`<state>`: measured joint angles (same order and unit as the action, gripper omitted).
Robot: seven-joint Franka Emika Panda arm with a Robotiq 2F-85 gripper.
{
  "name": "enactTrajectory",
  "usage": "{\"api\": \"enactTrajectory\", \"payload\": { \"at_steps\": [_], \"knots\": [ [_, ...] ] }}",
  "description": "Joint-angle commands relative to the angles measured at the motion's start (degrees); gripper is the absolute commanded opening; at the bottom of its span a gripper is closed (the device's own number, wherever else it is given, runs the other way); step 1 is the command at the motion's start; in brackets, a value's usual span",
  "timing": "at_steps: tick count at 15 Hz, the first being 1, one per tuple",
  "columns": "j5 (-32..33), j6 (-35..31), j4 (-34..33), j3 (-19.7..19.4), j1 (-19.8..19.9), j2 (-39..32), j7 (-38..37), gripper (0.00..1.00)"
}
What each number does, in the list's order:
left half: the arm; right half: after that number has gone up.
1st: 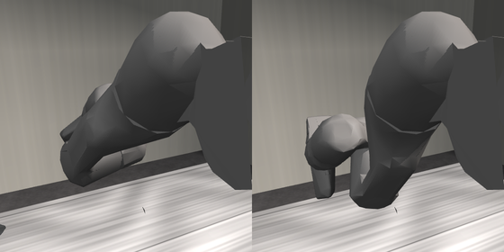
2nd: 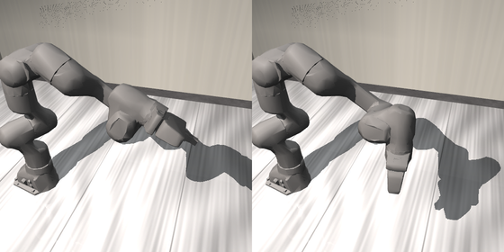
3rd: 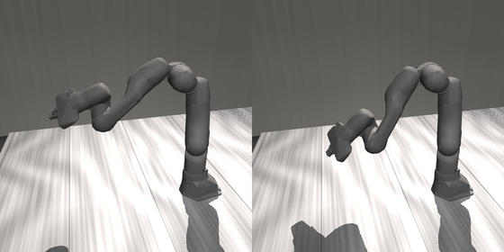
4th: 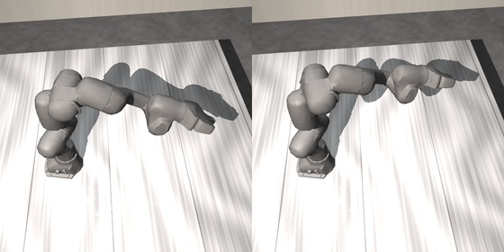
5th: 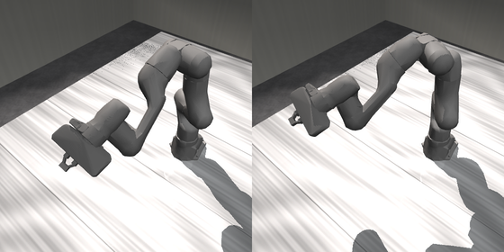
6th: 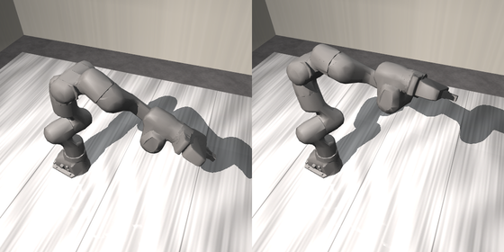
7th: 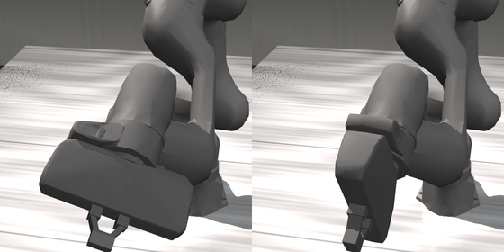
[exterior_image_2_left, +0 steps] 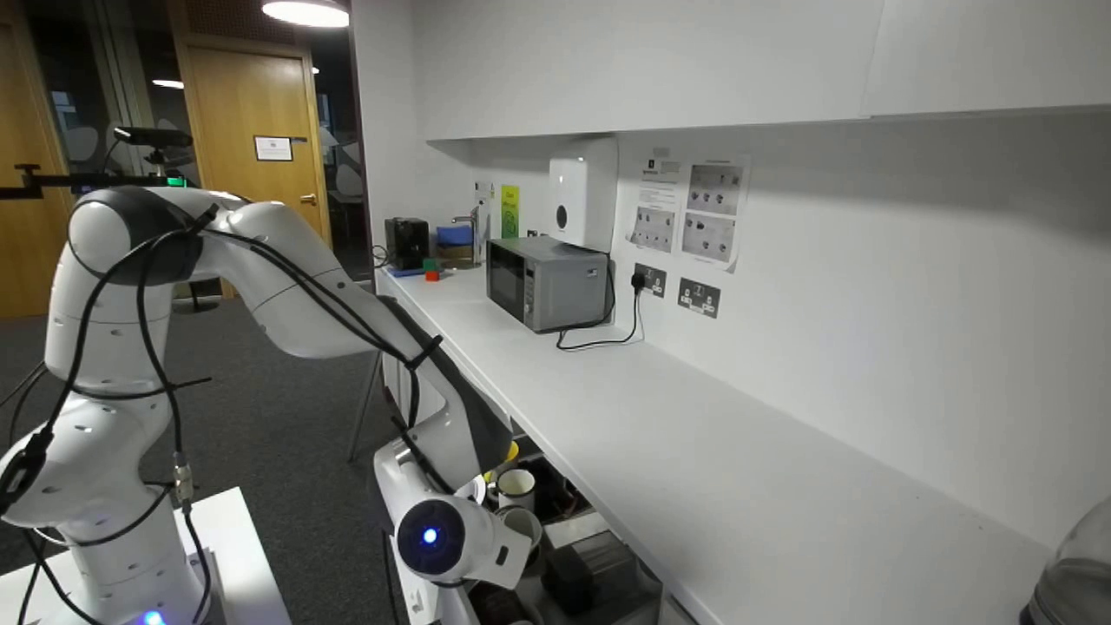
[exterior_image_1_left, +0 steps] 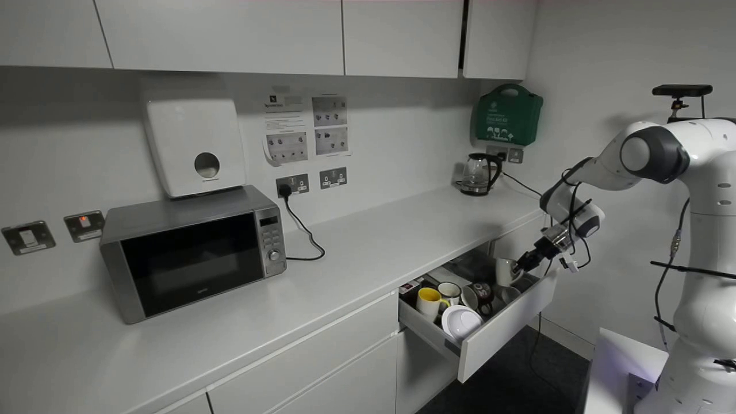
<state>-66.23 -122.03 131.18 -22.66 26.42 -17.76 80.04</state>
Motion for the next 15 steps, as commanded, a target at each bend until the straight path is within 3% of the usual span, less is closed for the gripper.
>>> {"api": "enactTrajectory", "payload": {
  "at_steps": [1, 15],
  "knots": [
    [-1.1, -0.3, -1.4, 0.1, 0.8, 0.2, 0.3, 0.03],
    [-1.2, -0.3, -4.9, 2.1, 0.0, -2.6, -0.9, 0.03]
  ]
}}
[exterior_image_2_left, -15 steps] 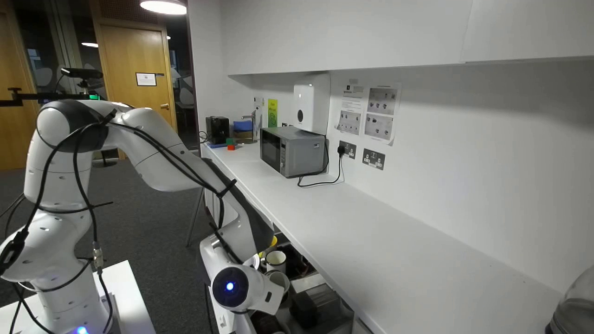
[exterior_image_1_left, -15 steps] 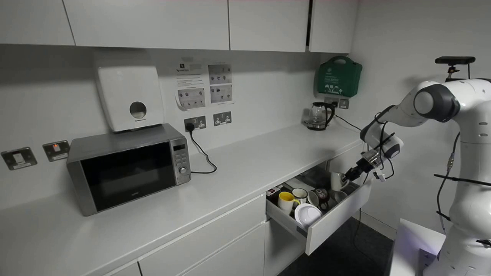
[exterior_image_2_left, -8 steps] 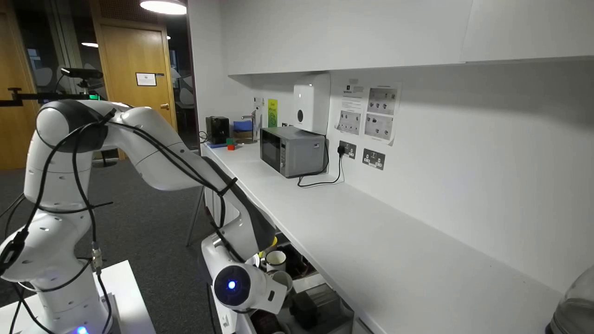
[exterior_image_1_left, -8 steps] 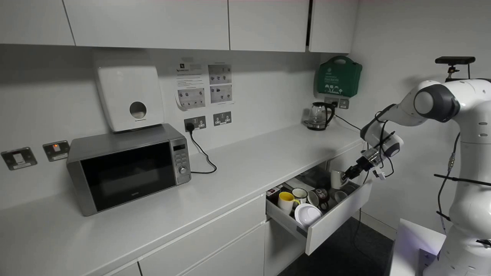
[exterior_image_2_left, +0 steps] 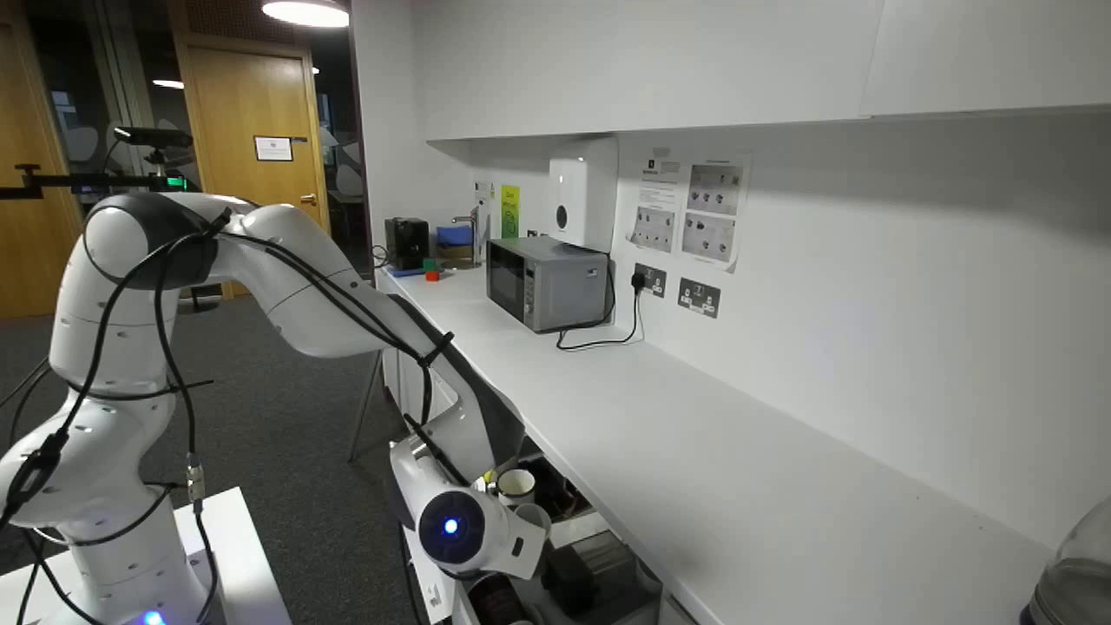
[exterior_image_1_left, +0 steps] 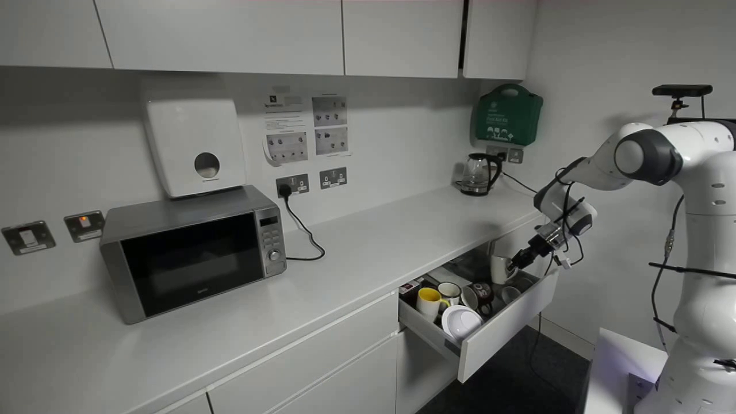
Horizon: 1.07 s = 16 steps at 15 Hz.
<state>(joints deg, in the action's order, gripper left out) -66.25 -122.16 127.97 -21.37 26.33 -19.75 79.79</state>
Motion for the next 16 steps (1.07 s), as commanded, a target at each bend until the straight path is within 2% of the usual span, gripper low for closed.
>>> {"api": "enactTrajectory", "payload": {
  "at_steps": [1, 16],
  "knots": [
    [-1.1, -0.1, -2.1, 0.9, 0.1, -1.0, -0.7, 0.03],
    [-1.0, 0.4, -5.3, 3.0, 0.4, -6.6, -1.1, 0.03]
  ]
}}
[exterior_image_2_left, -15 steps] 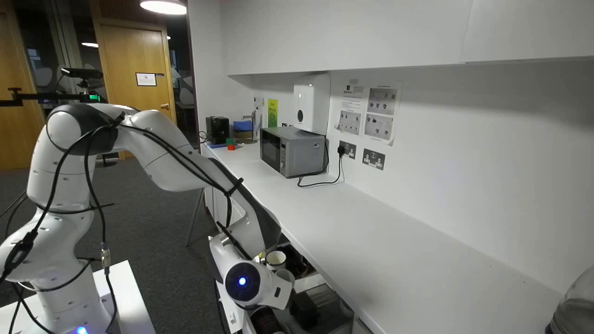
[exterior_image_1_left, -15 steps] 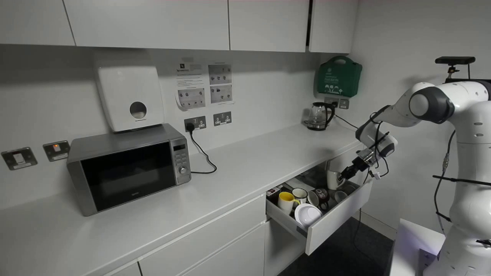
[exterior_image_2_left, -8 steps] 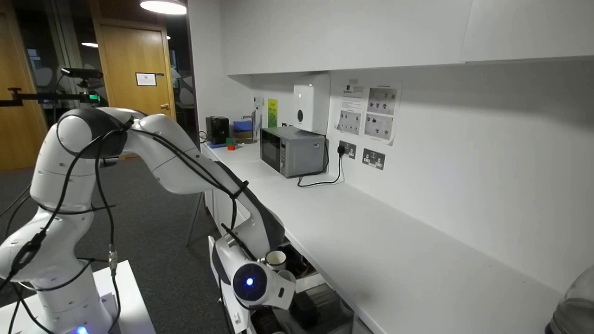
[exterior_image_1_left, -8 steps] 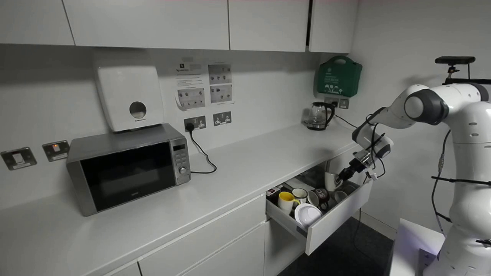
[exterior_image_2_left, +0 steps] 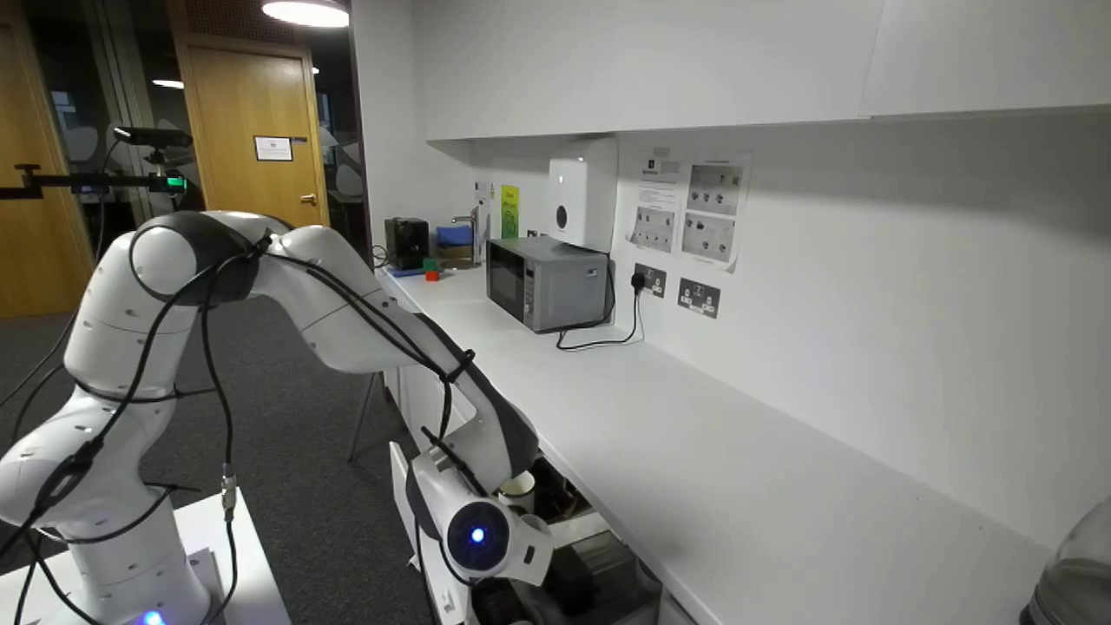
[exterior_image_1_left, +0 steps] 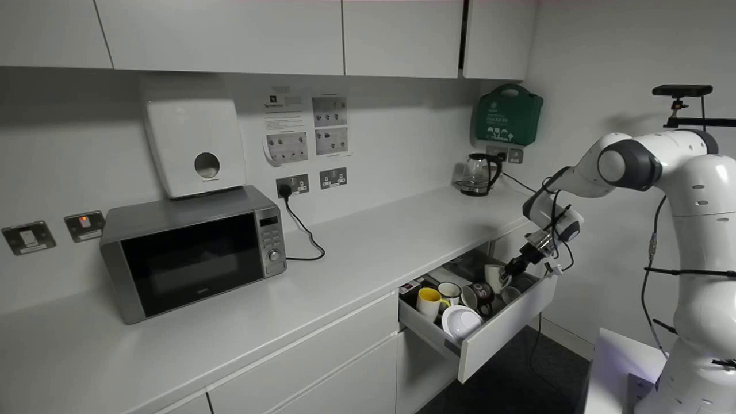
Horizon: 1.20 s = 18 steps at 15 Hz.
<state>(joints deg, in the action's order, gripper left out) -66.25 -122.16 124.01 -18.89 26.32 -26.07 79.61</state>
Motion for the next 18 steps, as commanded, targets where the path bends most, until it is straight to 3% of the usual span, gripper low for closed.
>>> {"api": "enactTrajectory", "payload": {
  "at_steps": [1, 8, 10, 18],
  "knots": [
    [-1.0, 0.3, -1.4, 0.6, 0.4, -0.5, -0.9, 0.03],
    [-1.0, 0.1, -1.6, 0.7, 0.4, -0.6, -1.1, 0.03],
    [-1.0, 0.1, -1.6, 0.7, 0.4, -0.5, -1.1, 0.36],
    [-1.0, 0.0, -2.0, 0.8, 0.4, -0.3, -1.2, 0.95]
  ]
}}
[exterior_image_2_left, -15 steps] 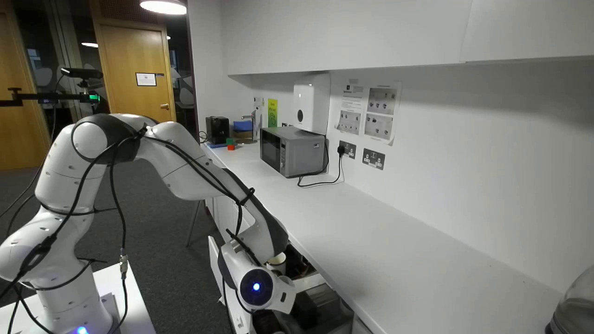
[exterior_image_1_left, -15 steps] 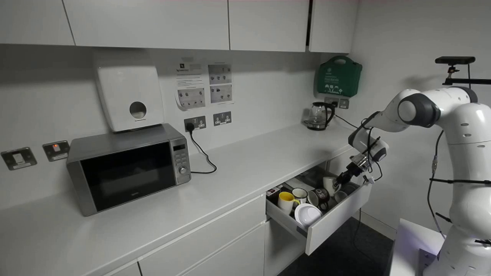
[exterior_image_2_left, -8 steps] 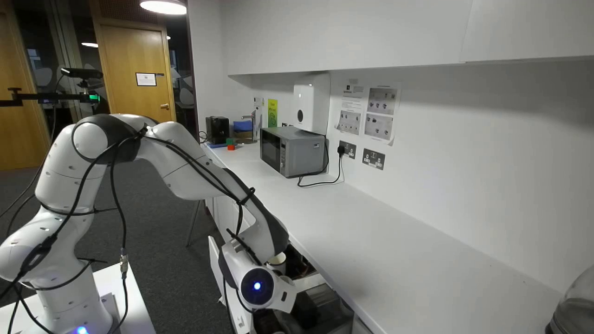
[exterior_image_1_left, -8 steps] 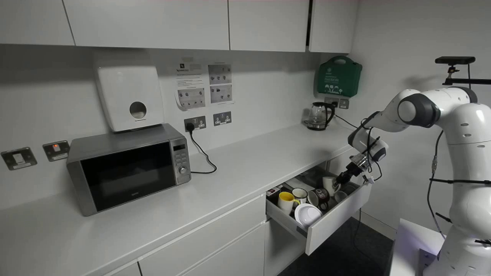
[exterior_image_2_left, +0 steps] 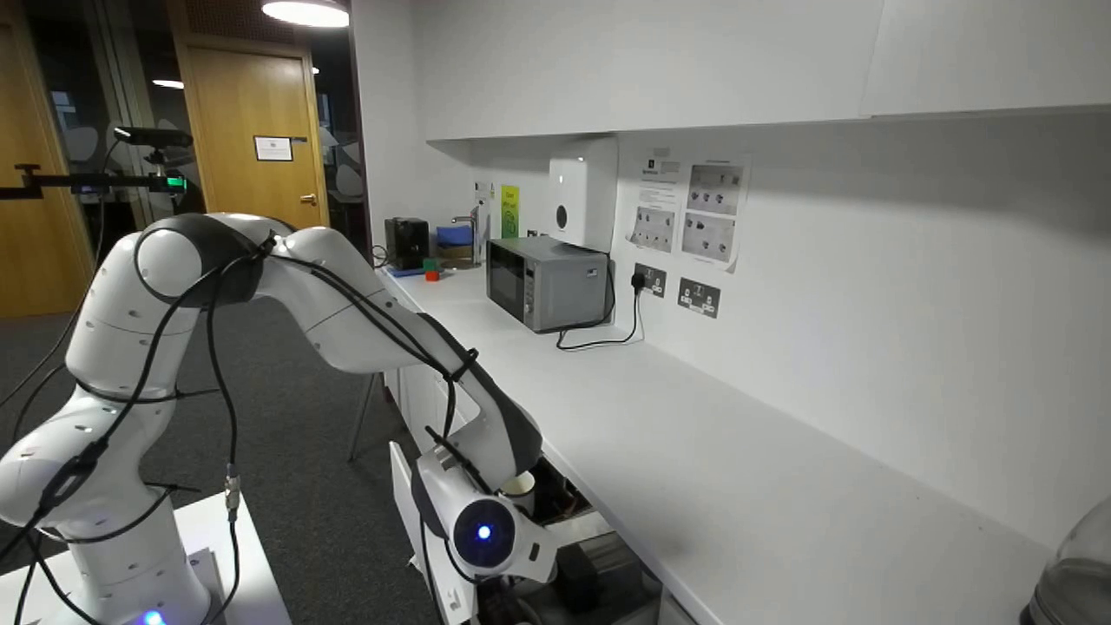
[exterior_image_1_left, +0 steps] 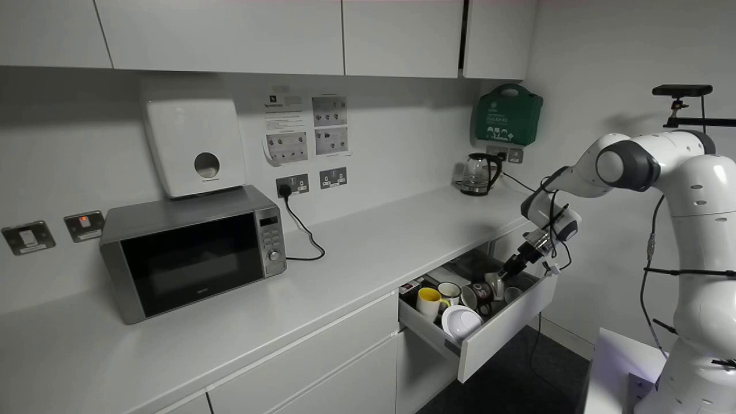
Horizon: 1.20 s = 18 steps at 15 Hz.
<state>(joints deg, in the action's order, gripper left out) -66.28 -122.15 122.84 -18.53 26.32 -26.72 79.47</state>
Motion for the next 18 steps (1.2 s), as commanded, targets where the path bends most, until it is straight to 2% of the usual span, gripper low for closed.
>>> {"api": "enactTrajectory", "payload": {
  "at_steps": [1, 12, 18],
  "knots": [
    [-1.0, 0.0, -0.8, 0.4, 0.4, 0.4, -1.0, 0.99],
    [-0.8, -0.4, -1.4, 0.1, 0.4, 1.1, -1.3, 1.0],
    [-0.7, -1.1, -2.0, -1.6, 1.4, 2.7, -1.1, 1.0]
  ]
}}
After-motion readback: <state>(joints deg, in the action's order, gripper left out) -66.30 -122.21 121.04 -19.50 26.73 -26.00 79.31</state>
